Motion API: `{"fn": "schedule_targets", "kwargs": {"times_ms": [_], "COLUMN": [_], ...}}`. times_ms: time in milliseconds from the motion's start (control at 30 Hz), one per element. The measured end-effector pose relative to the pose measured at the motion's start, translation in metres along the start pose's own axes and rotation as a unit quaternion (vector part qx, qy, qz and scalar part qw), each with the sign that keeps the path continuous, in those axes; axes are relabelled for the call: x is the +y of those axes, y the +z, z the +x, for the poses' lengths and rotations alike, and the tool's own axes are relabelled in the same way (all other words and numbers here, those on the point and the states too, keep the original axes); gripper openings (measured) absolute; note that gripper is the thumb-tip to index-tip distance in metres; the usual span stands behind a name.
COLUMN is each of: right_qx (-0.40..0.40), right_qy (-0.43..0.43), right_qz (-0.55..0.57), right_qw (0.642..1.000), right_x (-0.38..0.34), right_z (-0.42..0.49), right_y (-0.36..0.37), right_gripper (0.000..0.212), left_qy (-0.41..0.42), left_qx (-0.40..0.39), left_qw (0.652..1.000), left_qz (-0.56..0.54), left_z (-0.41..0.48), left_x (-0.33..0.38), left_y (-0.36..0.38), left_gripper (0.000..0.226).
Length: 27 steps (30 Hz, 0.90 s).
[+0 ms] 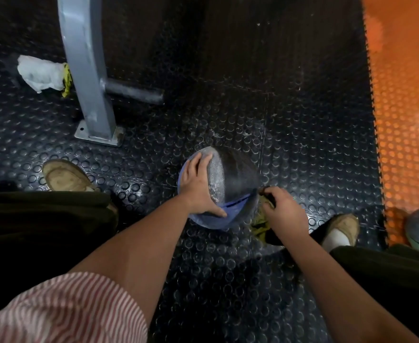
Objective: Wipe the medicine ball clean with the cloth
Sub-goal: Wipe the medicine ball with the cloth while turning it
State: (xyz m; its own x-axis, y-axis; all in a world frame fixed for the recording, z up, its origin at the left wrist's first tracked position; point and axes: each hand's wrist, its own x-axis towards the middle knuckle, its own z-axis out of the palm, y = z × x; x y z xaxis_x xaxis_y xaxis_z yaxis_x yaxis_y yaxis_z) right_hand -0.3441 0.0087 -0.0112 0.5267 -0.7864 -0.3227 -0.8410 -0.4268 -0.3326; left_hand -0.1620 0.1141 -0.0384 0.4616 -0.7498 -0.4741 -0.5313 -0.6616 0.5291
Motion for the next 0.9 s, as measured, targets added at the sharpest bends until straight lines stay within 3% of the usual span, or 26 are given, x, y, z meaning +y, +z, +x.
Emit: {"fn": "schedule_targets", "kwargs": {"times_ms": [67, 167, 233, 300, 433, 533, 667, 900], "right_qx": [0.002, -0.069, -0.071, -0.033, -0.018, 0.007, -0.076, -0.025], "right_qy": [-0.077, -0.209, -0.241, -0.206, 0.000, -0.036, -0.146, 0.013], "right_qz": [0.013, -0.028, -0.053, -0.032, -0.026, 0.021, 0.019, 0.053], "right_qw": [0.997, 0.975, 0.967, 0.978, 0.999, 0.999, 0.986, 0.998], "right_x": [-0.021, -0.046, -0.040, -0.022, 0.014, -0.005, -0.042, -0.001], "right_z": [-0.004, -0.013, -0.014, -0.011, -0.001, 0.004, 0.001, 0.003], "right_y": [-0.006, 0.006, 0.014, 0.014, -0.010, -0.014, 0.000, 0.005], "right_gripper": [0.033, 0.031, 0.029, 0.026, 0.028, 0.032, 0.035, 0.032], "left_qy": [-0.010, -0.009, -0.008, -0.002, 0.005, 0.005, -0.004, 0.013], "left_qx": [0.005, 0.016, 0.011, 0.006, -0.007, -0.003, 0.005, -0.014], "left_qw": [1.000, 1.000, 1.000, 1.000, 1.000, 1.000, 1.000, 0.999], "left_qz": [-0.003, -0.017, -0.017, -0.010, -0.018, -0.006, 0.006, 0.033], "left_z": [0.001, 0.003, 0.002, 0.000, -0.004, -0.005, -0.005, -0.007], "left_x": [0.001, 0.004, 0.005, 0.002, -0.005, -0.006, -0.001, -0.004], "left_y": [0.002, 0.005, 0.004, 0.001, -0.003, -0.002, 0.003, 0.004], "left_gripper": [0.148, 0.128, 0.127, 0.140, 0.147, 0.148, 0.144, 0.150]}}
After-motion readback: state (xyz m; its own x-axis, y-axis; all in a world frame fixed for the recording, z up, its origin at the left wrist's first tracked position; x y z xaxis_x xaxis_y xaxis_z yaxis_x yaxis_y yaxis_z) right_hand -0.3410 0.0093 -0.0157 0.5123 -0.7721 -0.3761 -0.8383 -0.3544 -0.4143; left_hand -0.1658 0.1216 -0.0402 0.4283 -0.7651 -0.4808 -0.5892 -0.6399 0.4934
